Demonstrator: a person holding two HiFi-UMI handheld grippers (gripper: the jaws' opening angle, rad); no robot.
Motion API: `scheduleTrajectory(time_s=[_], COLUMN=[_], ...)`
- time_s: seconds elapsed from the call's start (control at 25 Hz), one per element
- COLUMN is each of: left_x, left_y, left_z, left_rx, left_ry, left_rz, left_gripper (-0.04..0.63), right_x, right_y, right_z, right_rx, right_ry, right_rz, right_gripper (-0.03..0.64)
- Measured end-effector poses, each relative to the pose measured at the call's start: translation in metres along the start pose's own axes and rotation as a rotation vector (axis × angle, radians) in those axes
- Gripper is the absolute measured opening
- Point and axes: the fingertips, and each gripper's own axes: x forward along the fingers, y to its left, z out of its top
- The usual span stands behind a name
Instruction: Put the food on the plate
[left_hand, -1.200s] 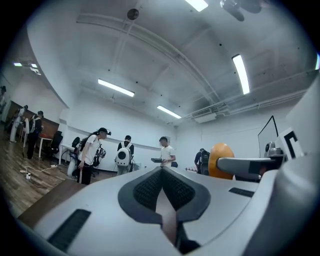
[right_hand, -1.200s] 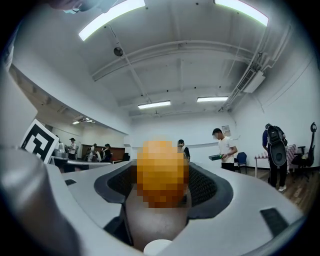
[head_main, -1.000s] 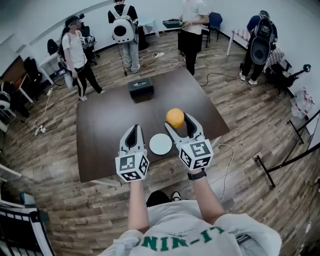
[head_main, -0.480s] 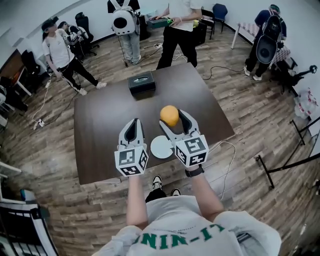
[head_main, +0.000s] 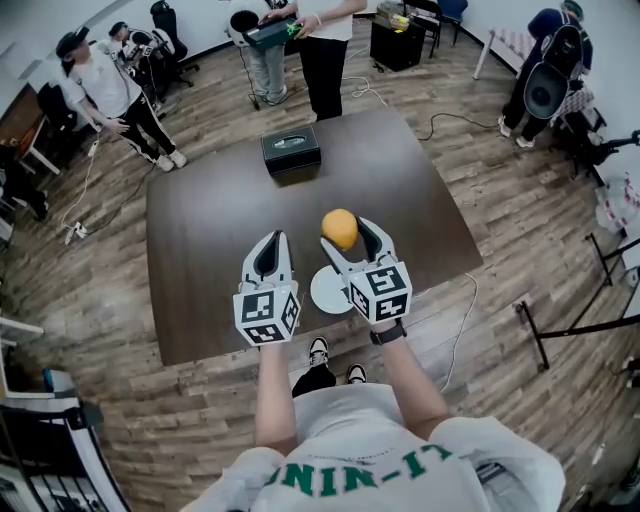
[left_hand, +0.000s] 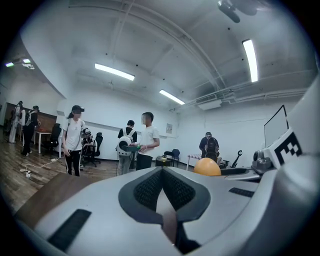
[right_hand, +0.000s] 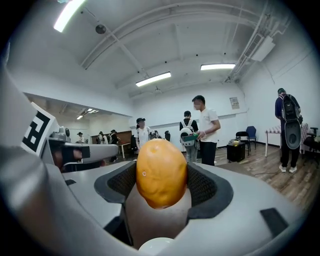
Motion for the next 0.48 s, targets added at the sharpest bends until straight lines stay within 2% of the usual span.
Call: scheduleTrajectory(time_s=[0.2,0.48], left_x=[0.018,0.03], left_y=[0.011,0.022], left_z=[-0.023,-0.046], left_rx=[-0.028,-0.058], left_ry=[0.056,0.091], left_rz=[-0.004,-0.031], left_gripper=[0.008,0.008], right_x=[0.023,0.045], right_y=[-0.012,-0.02], right_z=[-0.042,-0.102], right_rx=[0.05,0.079], right_ry=[0.081,0.209], right_rz=[-0.012,-0.034], right_gripper=[0.325,0.325])
